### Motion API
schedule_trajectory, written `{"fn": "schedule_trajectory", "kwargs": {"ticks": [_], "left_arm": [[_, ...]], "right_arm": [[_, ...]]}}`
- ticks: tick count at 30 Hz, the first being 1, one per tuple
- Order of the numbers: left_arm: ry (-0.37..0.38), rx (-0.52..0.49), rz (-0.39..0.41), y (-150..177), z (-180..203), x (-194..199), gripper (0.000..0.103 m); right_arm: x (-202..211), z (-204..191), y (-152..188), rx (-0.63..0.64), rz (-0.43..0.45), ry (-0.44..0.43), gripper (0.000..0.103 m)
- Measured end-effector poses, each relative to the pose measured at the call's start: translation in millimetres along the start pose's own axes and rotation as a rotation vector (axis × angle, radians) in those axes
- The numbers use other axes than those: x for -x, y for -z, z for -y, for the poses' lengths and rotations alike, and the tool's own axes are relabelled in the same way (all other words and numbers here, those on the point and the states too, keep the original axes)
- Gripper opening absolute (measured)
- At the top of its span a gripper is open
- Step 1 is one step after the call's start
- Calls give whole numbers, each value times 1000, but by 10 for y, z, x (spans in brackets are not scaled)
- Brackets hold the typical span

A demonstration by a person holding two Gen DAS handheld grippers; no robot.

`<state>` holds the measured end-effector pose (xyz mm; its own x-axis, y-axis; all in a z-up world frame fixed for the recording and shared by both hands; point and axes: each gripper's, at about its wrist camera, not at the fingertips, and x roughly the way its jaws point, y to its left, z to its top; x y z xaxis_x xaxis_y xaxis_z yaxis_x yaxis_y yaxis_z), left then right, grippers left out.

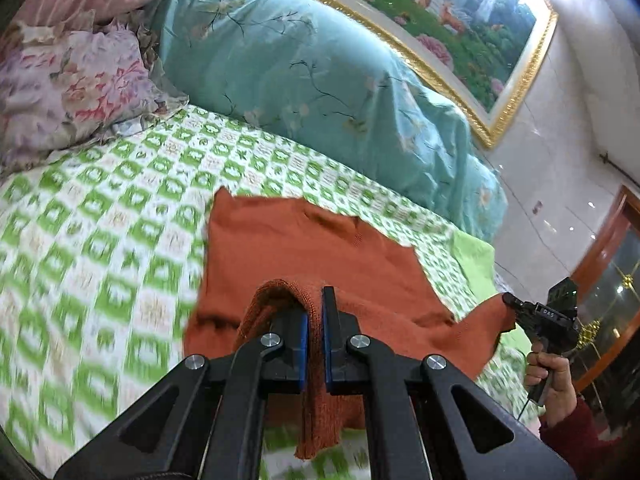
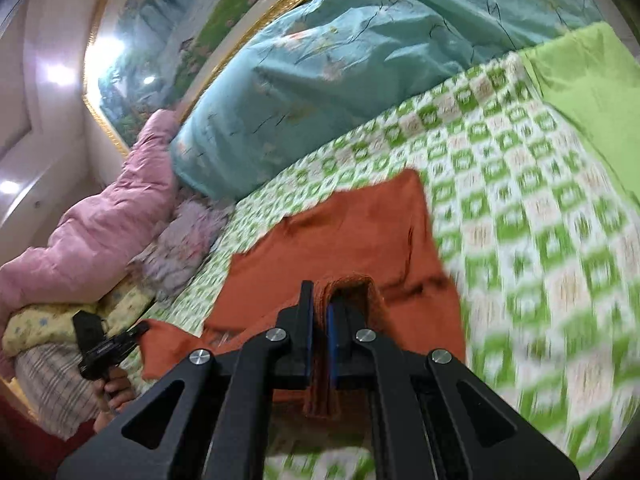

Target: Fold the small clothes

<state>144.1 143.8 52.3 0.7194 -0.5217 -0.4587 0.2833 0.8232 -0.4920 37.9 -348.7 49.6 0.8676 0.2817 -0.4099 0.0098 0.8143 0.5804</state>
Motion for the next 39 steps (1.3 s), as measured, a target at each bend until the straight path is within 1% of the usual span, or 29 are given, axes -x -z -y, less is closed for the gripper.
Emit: {"fn": "schedule_trajectory", "kwargs": {"ticks": [5,9,11,14,17,19,21,23,24,25,27,28,30,31,32,34,35,36,37,38,39], "left_arm": [[-51,5,-24,-324,-143,-526,3],[-78,38,-46,-518,-356,-873,3],[-86,53,-66,-587,-463,-1054,3],[-131,48,-109,-628,-575,-1342,3],[-189,61,-156,-576,-725,-1607,4],[-210,77,-183,-515,-820,-1717,5],[-215,86,-194,-469,-846,-1736,8],[-217,69,-196,-442,-787,-1655,14],[-224,50,-201,-423,-736,-1593,21],[-231,31,-202,-404,-680,-1525,22],[-213,-29,-196,-346,-494,-1327,22],[-171,-85,-195,-287,-323,-1209,22],[-105,-152,-217,-175,-70,-1117,22],[-67,-189,-250,-100,80,-1139,23],[-46,-222,-288,-15,212,-1212,23],[-48,-267,-360,117,375,-1418,22],[-49,-289,-405,171,426,-1552,22],[-56,-308,-447,214,453,-1676,22],[-77,-338,-487,256,464,-1823,23],[-86,-357,-499,268,456,-1897,24],[-92,-371,-499,248,437,-1964,22]], "right_arm": [[-489,143,-418,-4,-5,75,6],[-845,325,-622,-7,-27,136,6],[-1010,438,-682,-17,-40,151,6],[-1279,582,-714,-31,-81,168,6],[-1507,685,-677,-29,-131,206,6],[-1613,740,-637,-21,-159,244,9],[-1637,800,-604,-46,-171,250,10],[-1623,833,-591,-69,-183,260,22],[-1586,838,-588,-75,-182,266,36],[-1515,816,-585,-70,-166,270,43],[-1354,711,-572,-36,-135,289,44],[-1281,613,-554,-7,-132,285,44],[-1198,362,-465,64,-148,198,44],[-1209,178,-354,128,-193,117,44],[-1281,0,-215,195,-264,47,45],[-1492,-270,56,297,-409,-24,45],[-1615,-385,183,346,-475,-41,45],[-1710,-456,268,382,-522,-49,45],[-1821,-514,344,420,-569,-46,45],[-1920,-539,386,449,-600,-27,45],[-1992,-530,383,461,-608,-9,45]]}}
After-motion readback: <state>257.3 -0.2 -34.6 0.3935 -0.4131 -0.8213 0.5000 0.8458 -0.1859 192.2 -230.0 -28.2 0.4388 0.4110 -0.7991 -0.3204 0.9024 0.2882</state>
